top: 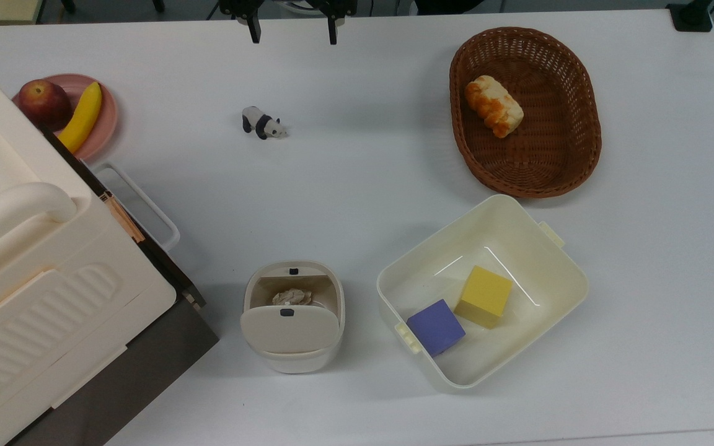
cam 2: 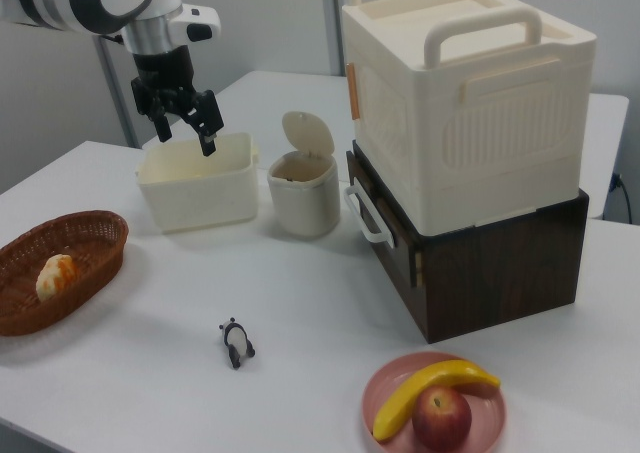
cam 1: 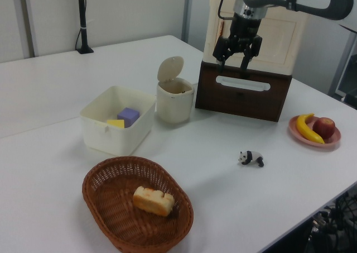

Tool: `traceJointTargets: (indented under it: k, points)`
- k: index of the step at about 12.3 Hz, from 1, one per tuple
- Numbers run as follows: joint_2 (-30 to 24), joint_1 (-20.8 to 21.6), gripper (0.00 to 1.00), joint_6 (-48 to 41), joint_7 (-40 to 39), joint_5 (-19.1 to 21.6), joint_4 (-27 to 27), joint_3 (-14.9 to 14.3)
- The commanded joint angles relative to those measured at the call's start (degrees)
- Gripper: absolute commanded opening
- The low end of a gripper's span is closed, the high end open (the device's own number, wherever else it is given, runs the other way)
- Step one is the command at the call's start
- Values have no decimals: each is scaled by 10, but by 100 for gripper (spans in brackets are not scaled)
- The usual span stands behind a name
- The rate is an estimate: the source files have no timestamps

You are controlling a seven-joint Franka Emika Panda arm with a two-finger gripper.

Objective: Close the trash can
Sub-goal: 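Move the gripper from rest toward the small cream trash can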

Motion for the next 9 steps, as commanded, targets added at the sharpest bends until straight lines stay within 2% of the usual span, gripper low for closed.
traceJointTargets:
  k: [1,9]
  points:
    - [-10,6,100,-2,-56,10,-12,-4]
    - [-9,5,100,5,-57,13,-12,-3]
